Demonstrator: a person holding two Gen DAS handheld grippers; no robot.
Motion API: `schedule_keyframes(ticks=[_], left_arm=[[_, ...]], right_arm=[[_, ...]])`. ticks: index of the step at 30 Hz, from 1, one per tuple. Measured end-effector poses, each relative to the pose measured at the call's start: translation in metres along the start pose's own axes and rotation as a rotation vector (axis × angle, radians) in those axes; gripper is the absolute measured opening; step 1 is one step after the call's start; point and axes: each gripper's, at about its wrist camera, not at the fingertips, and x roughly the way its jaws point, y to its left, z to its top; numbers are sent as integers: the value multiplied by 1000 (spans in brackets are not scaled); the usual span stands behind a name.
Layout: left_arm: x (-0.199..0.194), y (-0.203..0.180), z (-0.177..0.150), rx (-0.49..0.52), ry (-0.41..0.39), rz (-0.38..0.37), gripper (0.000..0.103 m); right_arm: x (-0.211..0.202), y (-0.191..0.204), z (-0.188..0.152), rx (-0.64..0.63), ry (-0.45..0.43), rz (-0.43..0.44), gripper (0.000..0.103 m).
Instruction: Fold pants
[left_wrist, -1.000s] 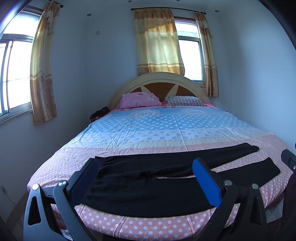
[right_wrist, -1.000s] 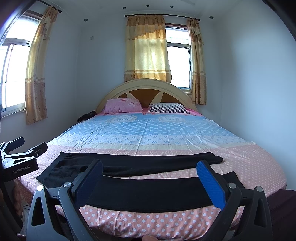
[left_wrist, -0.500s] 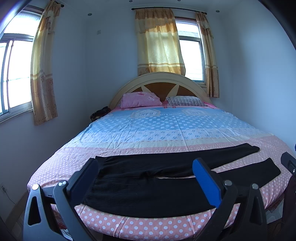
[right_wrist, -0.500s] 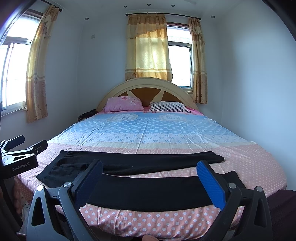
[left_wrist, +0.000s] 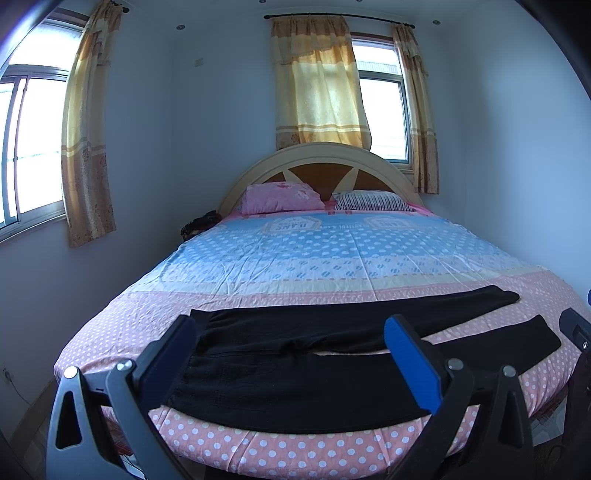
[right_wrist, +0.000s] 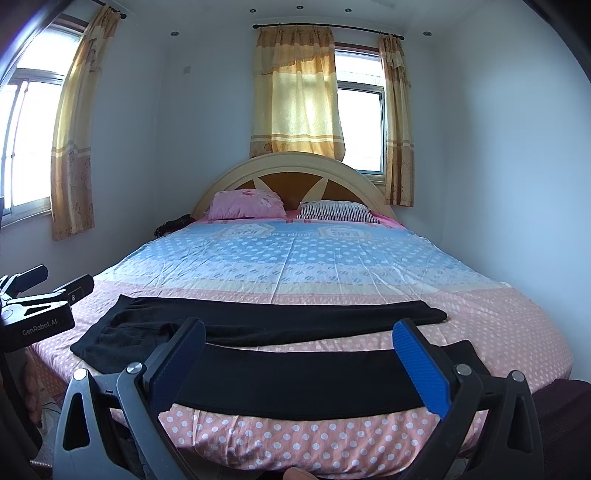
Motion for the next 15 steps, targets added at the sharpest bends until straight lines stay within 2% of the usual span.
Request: schedule_keyframes(ticks=[15], left_arm=[[1,-3,-1,-2,6,0,103]], right_arm=[[4,3,-2,-8,17,2,102]])
